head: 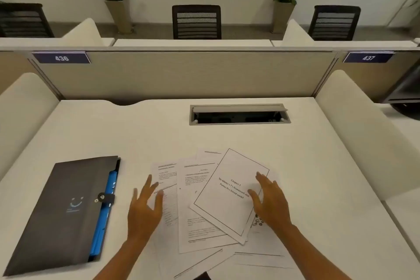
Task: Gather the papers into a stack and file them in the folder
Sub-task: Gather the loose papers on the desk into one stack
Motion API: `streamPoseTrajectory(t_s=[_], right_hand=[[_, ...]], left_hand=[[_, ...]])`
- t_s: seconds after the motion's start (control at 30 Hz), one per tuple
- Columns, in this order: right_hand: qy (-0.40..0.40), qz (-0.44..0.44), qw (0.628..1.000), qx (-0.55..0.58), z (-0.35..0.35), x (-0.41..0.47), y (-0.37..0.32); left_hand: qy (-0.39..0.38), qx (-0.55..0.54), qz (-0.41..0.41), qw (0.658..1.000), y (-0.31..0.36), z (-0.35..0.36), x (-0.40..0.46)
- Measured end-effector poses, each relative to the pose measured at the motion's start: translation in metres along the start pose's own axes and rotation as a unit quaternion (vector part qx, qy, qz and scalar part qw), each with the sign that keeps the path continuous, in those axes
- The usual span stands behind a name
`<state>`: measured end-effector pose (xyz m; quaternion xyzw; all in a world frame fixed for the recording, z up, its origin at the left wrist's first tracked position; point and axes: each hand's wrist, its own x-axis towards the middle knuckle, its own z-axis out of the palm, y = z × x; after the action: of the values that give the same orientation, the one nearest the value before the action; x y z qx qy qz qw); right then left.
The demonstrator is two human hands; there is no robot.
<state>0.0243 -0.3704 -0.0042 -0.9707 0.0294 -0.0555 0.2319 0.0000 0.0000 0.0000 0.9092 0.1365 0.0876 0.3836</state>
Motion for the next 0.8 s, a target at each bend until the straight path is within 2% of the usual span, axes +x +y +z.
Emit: streamPoseTrajectory(t_s=[0.03, 0.1, 0.33, 0.47, 0.8], right_hand=[[0.025, 0.006, 0.999, 0.028, 0.001, 0.007, 0.002], [0.033, 0.027, 0.999, 0.027, -0.002, 0.019, 0.003], [-0.166, 0.077, 0.982, -0.042, 0.003, 0.048, 0.013], [-0.234, 0.073, 0.968, -0.057, 0.01, 0.049, 0.015], [-0.294, -0.021, 0.954, -0.053, 0.016, 0.052, 0.005]], left_hand=[[0.038, -0.065, -0.032, 0.997, 0.004, 0.003, 0.006], [0.063, -0.135, -0.109, 0.983, 0.018, 0.009, 0.014], [-0.068, -0.097, -0.216, 0.969, 0.037, 0.043, 0.019], [-0.093, -0.113, -0.241, 0.959, 0.045, 0.054, 0.02], [-0.123, -0.172, -0.251, 0.944, 0.057, 0.065, 0.023]])
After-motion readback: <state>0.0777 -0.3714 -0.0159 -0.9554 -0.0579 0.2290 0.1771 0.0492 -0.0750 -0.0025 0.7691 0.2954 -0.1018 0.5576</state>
